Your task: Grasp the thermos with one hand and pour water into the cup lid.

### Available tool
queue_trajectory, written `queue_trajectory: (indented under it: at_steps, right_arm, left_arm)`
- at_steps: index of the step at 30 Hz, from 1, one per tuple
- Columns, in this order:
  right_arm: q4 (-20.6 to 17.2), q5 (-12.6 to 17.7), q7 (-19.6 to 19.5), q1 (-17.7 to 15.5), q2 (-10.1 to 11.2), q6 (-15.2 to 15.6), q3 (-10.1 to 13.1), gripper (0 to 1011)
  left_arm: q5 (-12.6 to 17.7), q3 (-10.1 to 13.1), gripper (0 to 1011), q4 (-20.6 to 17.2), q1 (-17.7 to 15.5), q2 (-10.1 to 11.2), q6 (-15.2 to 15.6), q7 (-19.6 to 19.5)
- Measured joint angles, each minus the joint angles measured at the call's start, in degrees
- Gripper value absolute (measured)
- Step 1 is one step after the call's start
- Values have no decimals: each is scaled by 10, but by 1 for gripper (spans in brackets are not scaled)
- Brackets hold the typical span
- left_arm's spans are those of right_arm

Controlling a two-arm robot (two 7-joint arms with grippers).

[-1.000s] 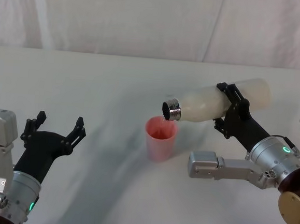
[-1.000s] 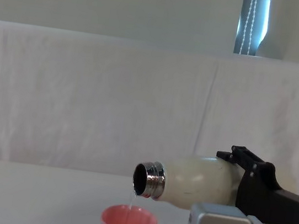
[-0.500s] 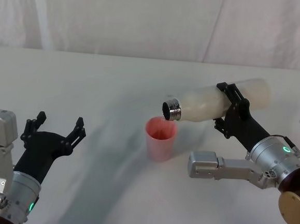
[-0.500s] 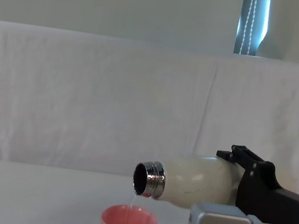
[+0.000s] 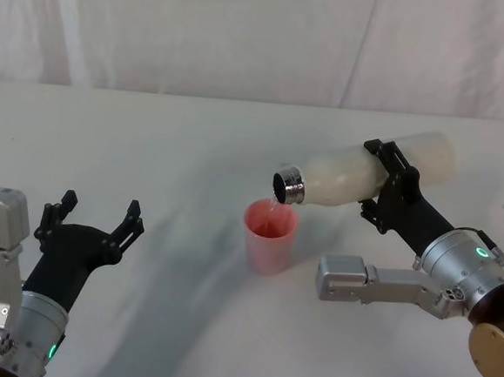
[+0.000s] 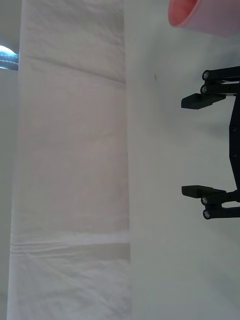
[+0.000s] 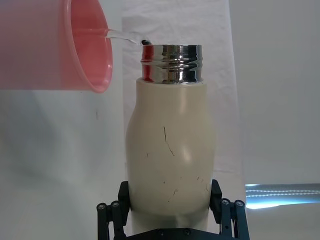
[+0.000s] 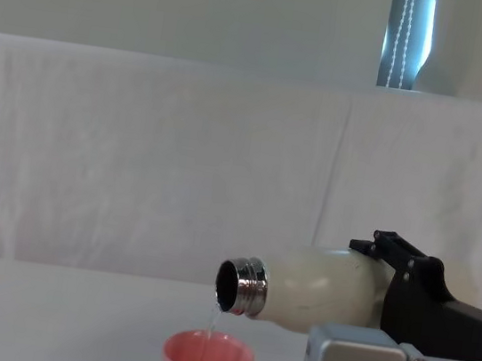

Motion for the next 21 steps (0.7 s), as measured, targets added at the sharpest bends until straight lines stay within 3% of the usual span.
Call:
queue_trajectory:
  at_steps: [21]
  right_arm:
    - [2, 3, 0, 2, 1, -1, 2, 959]
  left_arm:
    - [0, 0, 1001, 0, 0, 0, 0, 0]
